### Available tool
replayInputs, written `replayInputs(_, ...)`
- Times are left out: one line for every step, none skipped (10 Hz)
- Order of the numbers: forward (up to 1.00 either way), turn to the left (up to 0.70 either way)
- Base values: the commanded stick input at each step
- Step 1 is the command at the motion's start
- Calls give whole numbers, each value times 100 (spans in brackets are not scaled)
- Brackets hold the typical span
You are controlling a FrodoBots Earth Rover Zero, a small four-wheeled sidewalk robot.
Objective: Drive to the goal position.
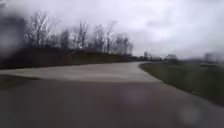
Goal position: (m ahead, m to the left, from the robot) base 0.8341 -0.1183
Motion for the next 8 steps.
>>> replayInputs(70,0)
replayInputs(70,0)
replayInputs(70,0)
replayInputs(70,0)
replayInputs(70,0)
replayInputs(70,0)
replayInputs(70,0)
replayInputs(70,0)
